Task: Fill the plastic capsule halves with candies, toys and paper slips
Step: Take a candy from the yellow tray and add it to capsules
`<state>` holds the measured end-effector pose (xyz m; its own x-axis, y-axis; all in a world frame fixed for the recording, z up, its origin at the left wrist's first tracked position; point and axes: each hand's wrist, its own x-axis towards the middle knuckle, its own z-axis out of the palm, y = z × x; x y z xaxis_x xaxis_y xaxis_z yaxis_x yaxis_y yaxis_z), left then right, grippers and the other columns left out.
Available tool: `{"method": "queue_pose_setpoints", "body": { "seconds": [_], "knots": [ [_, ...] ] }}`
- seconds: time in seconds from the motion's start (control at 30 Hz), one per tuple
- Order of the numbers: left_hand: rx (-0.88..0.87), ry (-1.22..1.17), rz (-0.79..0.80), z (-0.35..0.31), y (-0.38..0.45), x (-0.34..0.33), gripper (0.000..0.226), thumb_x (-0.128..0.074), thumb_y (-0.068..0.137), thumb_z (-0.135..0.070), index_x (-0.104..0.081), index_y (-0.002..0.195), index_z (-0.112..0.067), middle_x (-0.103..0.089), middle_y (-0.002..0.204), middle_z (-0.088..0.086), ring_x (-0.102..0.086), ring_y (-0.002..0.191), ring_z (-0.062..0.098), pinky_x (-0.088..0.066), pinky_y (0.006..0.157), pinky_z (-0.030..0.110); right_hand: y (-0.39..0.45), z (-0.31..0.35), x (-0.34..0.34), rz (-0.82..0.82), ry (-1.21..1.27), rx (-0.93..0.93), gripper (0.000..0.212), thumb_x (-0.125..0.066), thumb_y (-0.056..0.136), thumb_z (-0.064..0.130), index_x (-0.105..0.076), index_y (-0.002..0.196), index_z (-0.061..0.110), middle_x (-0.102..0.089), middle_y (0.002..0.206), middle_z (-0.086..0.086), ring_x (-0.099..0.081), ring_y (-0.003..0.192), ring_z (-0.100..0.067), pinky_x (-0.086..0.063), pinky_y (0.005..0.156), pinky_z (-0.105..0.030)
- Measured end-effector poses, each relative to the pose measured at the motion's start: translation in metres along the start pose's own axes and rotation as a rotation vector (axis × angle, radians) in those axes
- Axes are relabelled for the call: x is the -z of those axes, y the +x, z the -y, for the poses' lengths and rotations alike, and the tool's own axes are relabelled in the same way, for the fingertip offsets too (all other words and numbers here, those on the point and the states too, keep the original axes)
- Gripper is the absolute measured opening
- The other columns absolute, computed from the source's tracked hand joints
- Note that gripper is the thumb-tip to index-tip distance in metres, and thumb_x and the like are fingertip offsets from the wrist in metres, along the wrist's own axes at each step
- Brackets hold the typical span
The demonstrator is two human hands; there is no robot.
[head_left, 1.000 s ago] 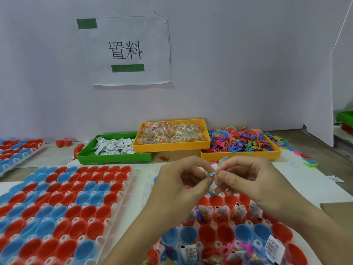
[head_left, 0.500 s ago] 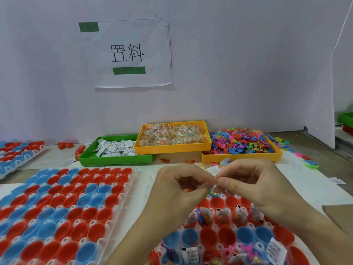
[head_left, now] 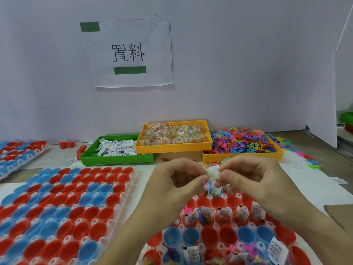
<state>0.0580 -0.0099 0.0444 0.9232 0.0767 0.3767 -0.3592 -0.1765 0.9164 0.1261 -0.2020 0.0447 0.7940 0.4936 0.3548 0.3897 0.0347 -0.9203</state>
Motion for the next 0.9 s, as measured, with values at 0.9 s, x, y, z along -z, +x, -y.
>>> {"method": "queue_pose_setpoints", "body": {
  "seconds": [0.9],
  "knots": [
    [0.439,0.734,0.443,0.008,-0.003,0.079,0.008,-0.076,0.085,-0.020,-0.075,0.085,-0.027,-0.073,0.075,-0.008,-0.065,0.064,0.004,-0.057,0.068,0.022,0.010,-0.021,0.030,-0.235,-0.102,-0.006,0.025,-0.055,0.087,0.033,-0.075,0.094,0.020,-0.076,0.082,-0.005,-0.075,0.077,-0.018,-0.059,0.064,-0.021]
  ]
}}
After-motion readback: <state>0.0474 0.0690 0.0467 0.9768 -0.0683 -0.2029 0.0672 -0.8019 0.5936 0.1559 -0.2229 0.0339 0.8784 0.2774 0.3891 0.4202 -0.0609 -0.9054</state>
